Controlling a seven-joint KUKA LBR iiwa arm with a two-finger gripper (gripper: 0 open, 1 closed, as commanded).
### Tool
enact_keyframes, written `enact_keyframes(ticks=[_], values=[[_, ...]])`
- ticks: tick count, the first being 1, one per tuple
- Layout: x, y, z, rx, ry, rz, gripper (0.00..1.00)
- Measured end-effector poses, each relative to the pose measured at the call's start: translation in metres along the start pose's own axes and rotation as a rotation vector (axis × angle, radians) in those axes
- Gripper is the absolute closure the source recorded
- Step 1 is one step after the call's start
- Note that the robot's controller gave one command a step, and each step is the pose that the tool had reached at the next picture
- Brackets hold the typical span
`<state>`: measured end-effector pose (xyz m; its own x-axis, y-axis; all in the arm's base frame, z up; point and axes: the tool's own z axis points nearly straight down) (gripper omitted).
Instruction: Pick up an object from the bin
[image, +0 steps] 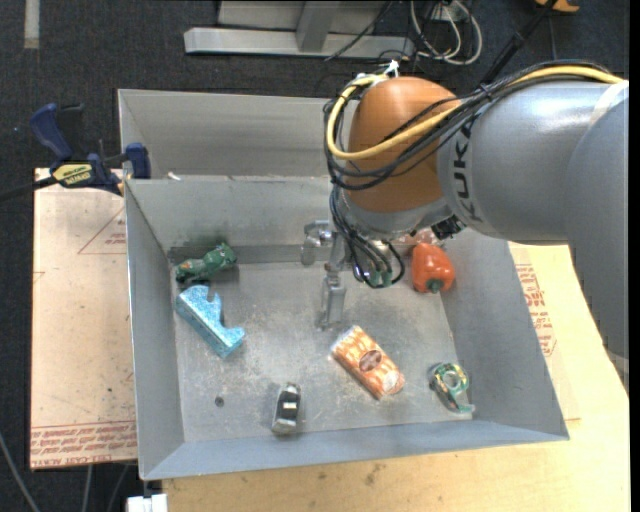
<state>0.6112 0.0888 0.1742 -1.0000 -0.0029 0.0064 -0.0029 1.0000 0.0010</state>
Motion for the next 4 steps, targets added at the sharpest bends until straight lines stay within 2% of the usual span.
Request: enact_keyframes(ticks=[1,2,3,4], values=[[-0.002,0.000,-0.005,-0.001,-0.008,0.002,0.00],[0.011,-0.071,0.045,0.000,-0.010,-0.070,0.00],[0.056,-0.076,0.049,0.001,-0.002,-0.010,0.00],[0.077,-0.110,0.065,0.000,-0.007,-0.015,0.00]])
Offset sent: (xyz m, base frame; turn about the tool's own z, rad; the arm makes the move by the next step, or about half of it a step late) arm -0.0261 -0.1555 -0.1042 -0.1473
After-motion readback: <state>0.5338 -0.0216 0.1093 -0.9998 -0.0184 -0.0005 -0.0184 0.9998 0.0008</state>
